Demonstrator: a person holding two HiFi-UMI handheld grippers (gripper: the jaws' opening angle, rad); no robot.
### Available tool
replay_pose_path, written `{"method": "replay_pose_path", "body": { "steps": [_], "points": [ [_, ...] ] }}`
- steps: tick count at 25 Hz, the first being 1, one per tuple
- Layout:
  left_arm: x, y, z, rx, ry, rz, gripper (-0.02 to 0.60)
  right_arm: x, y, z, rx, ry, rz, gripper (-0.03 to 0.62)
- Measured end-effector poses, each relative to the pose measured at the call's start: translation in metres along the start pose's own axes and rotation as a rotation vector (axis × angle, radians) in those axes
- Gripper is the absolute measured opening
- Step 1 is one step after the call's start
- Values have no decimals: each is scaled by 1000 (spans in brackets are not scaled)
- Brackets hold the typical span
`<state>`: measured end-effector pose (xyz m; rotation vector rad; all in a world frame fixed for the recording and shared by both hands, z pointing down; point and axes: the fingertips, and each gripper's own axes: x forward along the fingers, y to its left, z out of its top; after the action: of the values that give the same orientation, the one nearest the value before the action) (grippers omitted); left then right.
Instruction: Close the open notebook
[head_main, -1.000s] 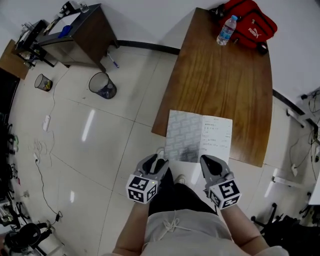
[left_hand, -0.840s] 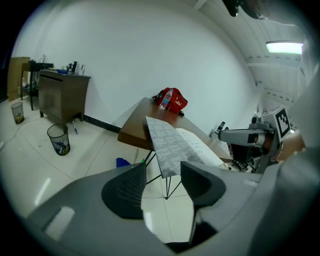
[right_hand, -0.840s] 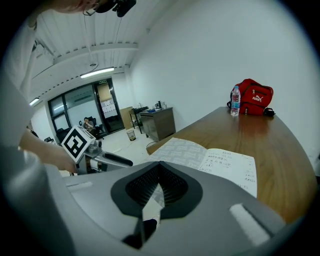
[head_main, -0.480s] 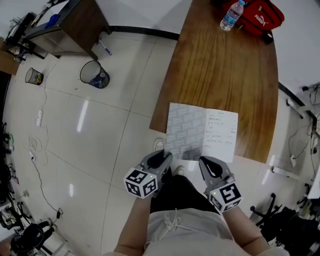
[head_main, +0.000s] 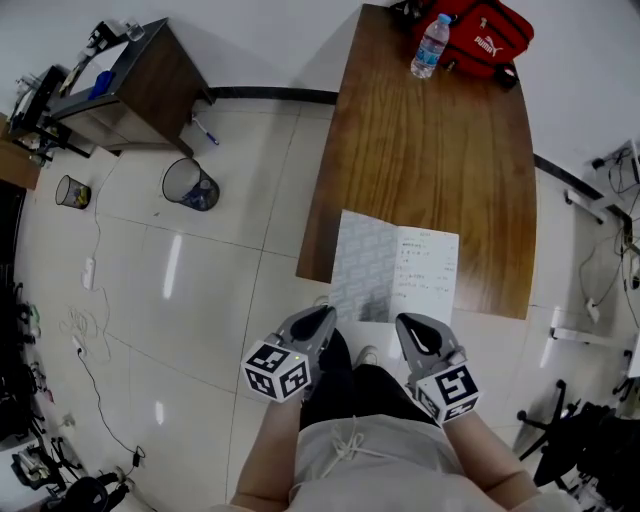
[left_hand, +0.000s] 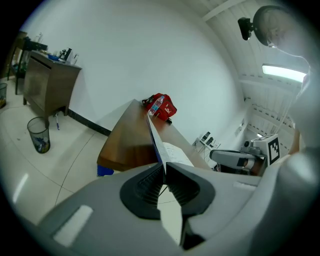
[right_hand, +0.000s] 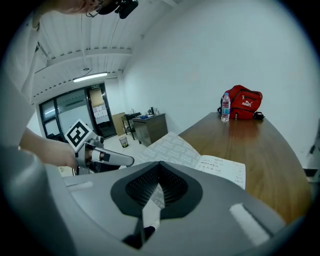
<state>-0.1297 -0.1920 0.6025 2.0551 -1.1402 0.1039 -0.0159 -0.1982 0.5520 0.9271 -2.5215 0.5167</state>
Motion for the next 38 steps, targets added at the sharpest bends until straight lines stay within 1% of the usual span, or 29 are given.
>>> {"method": "replay_pose_path", "body": {
  "steps": [3,7,10,13,19,24,26,31,38],
  "points": [
    [2,-21,20,56,-1,-31,23,-16,-8,3,18,-19,-41,8],
    [12,-56,40,140,13,-83,23,-40,-25,1,59,-38,-118,6],
    [23,-84,45,190,25,-129,23,-61,-37,-3,83,-53,-174,6],
    [35,-110,42,212,43,-173,23,-81,-48,-14,122,-58,-230,7],
    [74,-152,22,229,97,-251,23,-115,-73,-34,177,-53,-316,7],
    [102,-168,-1,171,139,-295,28,-139,-93,-55,219,-50,-382,6],
    [111,-172,-13,161,165,-311,28,-150,-98,-67,245,-49,-410,6],
    [137,-177,-41,212,239,-320,35,-164,-107,-93,308,-40,-465,6],
    [167,-166,-82,312,318,-268,44,-170,-118,-116,352,-48,-492,7]
  ]
}}
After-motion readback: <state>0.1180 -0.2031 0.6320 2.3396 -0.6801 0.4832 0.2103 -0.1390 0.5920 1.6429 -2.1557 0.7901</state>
